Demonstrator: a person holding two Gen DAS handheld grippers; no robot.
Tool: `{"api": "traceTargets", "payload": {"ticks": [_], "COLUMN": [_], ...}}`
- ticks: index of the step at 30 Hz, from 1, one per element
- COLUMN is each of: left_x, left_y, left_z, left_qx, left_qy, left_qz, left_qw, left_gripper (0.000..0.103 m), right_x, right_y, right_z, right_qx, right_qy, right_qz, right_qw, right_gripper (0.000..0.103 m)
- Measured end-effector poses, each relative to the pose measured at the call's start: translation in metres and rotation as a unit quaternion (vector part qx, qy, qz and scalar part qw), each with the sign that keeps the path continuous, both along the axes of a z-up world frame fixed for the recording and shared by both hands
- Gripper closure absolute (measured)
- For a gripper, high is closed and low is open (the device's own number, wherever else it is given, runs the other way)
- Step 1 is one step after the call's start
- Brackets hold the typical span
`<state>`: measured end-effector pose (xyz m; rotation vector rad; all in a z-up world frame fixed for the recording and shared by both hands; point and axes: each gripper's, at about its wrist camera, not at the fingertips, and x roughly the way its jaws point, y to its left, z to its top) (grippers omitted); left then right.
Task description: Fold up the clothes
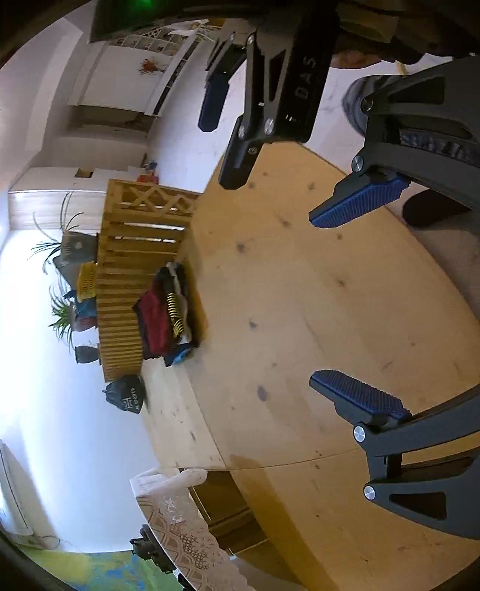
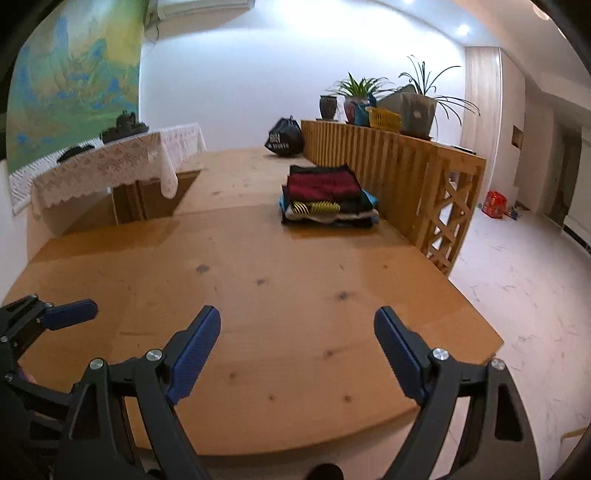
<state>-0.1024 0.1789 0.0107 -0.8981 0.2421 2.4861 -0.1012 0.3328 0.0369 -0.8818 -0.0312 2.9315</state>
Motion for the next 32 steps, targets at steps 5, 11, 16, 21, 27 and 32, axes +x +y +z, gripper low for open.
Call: {"api": "traceTargets", "payload": {"ticks": [5, 11, 16, 21, 27, 32], "left_x": [0.009, 0.015, 0.018, 0.018, 0.018, 0.022], "left_y": [-0.007, -0.011, -0.011, -0.013, -0.013, -0.012], "left_z": [0.000, 0.005, 0.006, 0.007, 0.008, 0.010], "left_qx": [0.006, 0.005, 0.002, 0.004, 0.008, 0.014], "left_qy": [0.000, 0.010, 0.013, 0.013, 0.011, 0.021], "left_qz": [0.008, 0.019, 0.025, 0.027, 0.027, 0.021], "left_qw": [1.0000, 0.9998, 0.9996, 0.9995, 0.9995, 0.9995], "left_gripper": [0.025, 0.025, 0.025, 0.025, 0.025, 0.025], "right_x": [0.006, 0.012, 0.014, 0.015, 0.018, 0.017], "right_y": [-0.012, -0.018, -0.020, -0.021, -0.024, -0.023], "right_z": [-0.004, 0.004, 0.007, 0.009, 0.010, 0.009], "right_qx": [0.020, 0.032, 0.031, 0.037, 0.041, 0.041], "right_qy": [-0.007, 0.005, 0.008, 0.009, 0.011, 0.009], "right_qz": [0.000, 0.007, 0.013, 0.015, 0.013, 0.015], "right_qw": [1.000, 0.999, 0.999, 0.999, 0.999, 0.999], "right_gripper": [0.018, 0.018, 0.018, 0.018, 0.018, 0.018]}}
